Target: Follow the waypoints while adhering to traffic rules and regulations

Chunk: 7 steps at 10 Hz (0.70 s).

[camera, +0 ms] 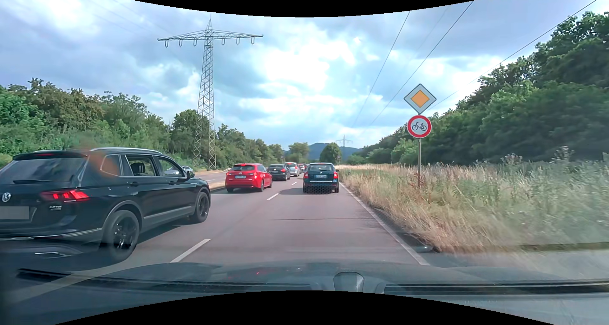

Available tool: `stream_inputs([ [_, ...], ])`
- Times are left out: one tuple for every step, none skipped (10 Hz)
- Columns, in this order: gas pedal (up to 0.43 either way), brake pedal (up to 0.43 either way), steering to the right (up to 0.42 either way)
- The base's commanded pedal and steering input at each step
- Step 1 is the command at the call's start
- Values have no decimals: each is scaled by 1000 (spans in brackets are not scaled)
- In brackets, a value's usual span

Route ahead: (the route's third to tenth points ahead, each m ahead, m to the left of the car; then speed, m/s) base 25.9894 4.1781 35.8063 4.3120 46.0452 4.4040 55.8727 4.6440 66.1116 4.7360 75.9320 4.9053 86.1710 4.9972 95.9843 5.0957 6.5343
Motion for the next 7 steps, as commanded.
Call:
stream_inputs([
  [0,0,2],
  [0,0,1],
  [0,0,0],
  [0,0,0],
  [0,0,0],
  [0,0,0],
  [0,0,0],
])
